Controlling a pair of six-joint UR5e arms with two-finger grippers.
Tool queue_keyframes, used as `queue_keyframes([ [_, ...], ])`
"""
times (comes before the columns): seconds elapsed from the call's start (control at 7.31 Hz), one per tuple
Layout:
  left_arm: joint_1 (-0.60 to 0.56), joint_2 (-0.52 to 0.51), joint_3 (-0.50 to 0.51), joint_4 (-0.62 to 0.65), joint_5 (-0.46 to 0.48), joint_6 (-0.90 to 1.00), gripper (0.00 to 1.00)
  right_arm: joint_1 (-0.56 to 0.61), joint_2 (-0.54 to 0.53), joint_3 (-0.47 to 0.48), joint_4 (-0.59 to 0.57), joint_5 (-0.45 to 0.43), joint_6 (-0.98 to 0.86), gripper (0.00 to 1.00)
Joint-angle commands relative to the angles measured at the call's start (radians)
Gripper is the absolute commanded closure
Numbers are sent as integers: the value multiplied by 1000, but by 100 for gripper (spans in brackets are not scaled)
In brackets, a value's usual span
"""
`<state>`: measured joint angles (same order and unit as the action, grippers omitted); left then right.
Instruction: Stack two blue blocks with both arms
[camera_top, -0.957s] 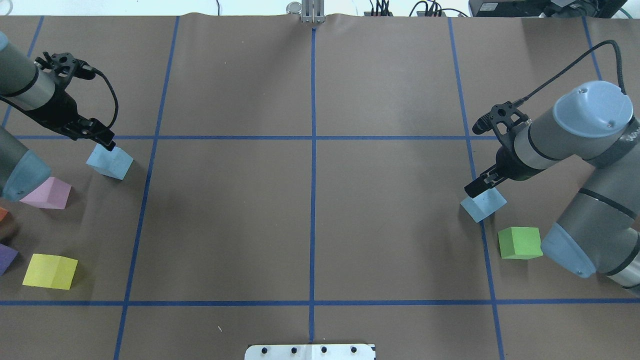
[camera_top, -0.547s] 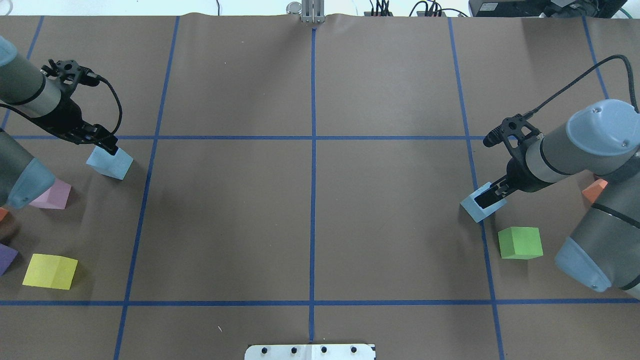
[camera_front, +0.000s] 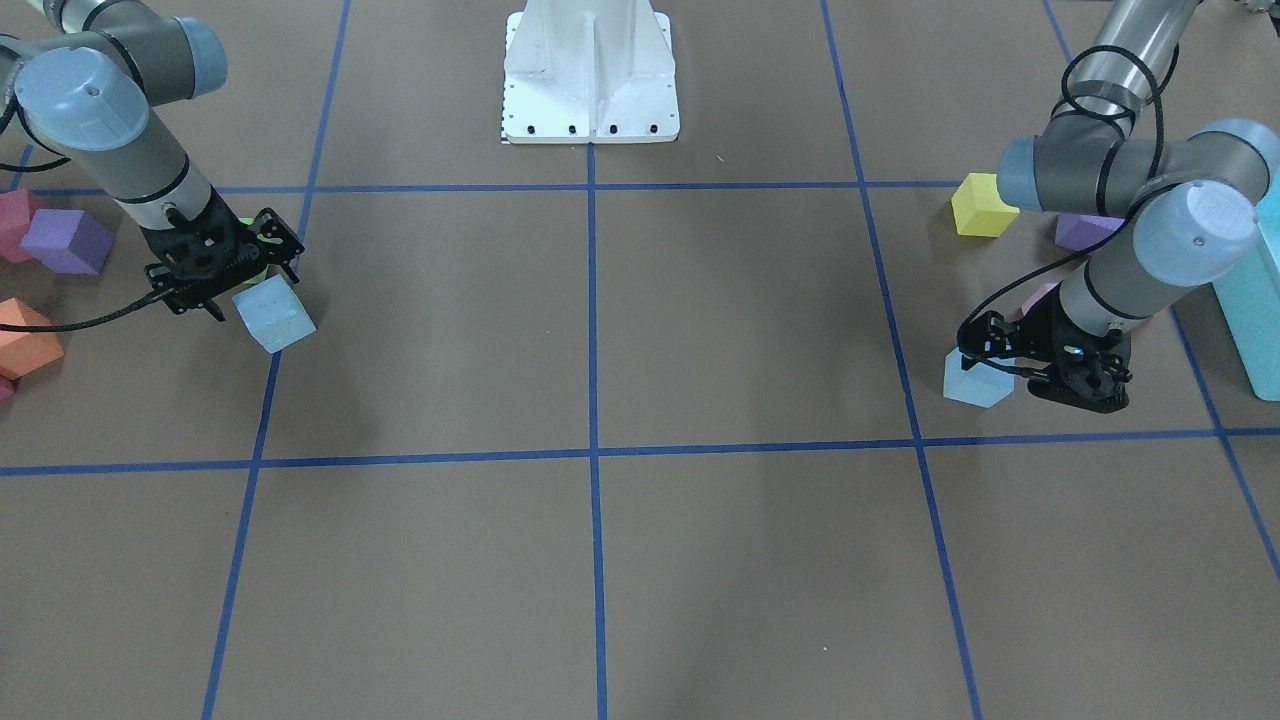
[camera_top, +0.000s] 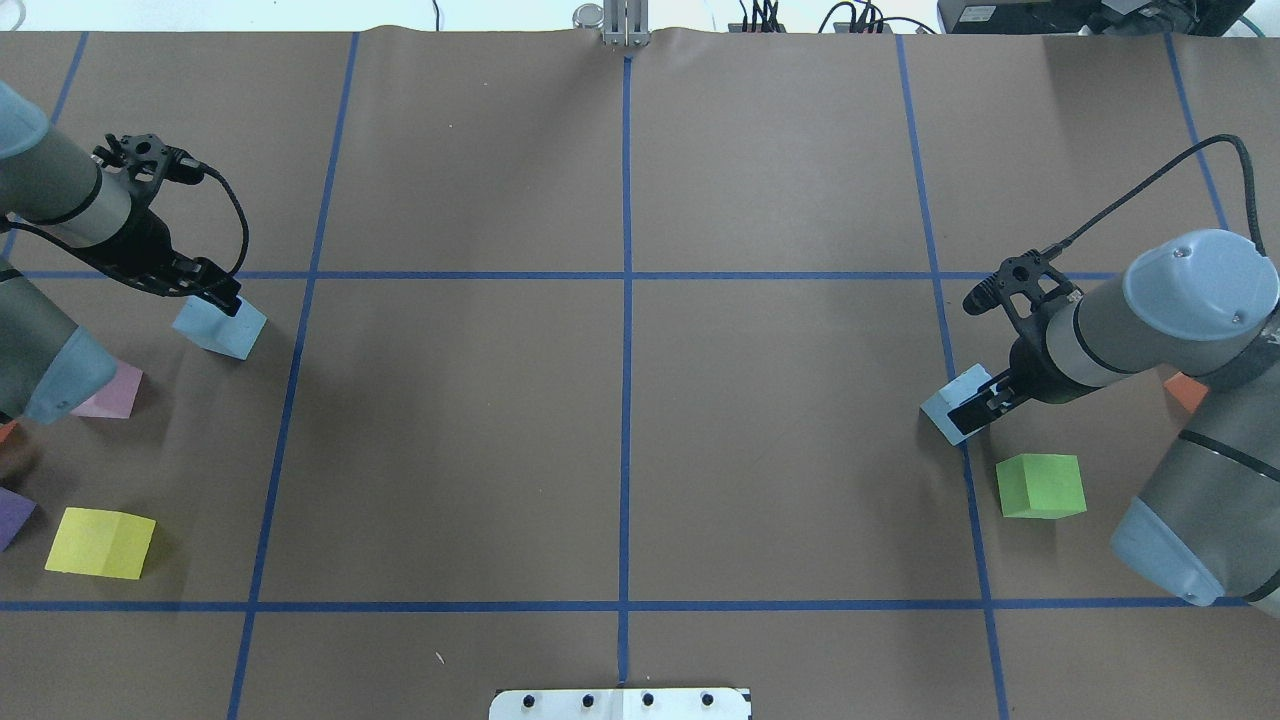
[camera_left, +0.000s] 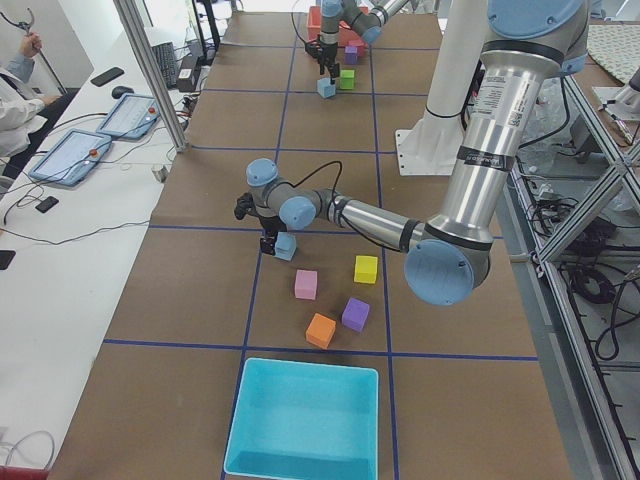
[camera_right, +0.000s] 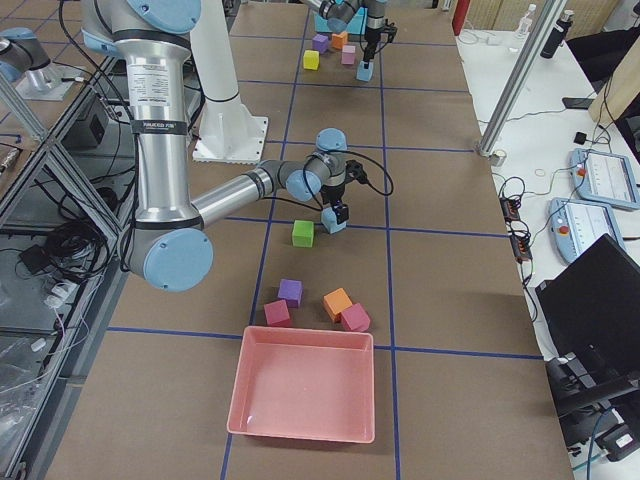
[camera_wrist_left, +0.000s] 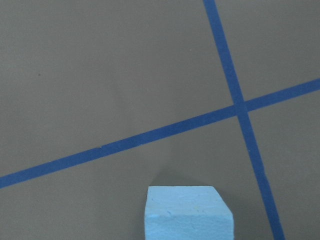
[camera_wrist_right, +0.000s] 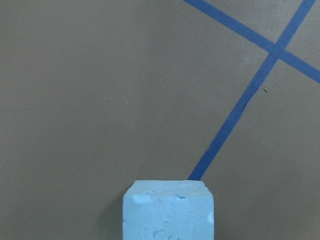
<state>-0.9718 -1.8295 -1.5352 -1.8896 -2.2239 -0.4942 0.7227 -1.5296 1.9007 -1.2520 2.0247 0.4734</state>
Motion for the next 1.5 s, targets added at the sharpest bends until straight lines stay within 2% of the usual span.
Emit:
queue_keyframes([
  [0.0,16,-1,20,-40,1,-32,1,-8,-1,-2,0,-4,7,1],
  [1.09,33,-10,50,-40,1,-33,3,-32,25,-55,2,-3,31,4],
  [1.23,38,-11,52,-40,1,-33,7,-32,40,-67,2,-3,31,5],
  [1.37,38,-11,52,-40,1,-33,15,-34,43,-68,2,-1,31,8],
])
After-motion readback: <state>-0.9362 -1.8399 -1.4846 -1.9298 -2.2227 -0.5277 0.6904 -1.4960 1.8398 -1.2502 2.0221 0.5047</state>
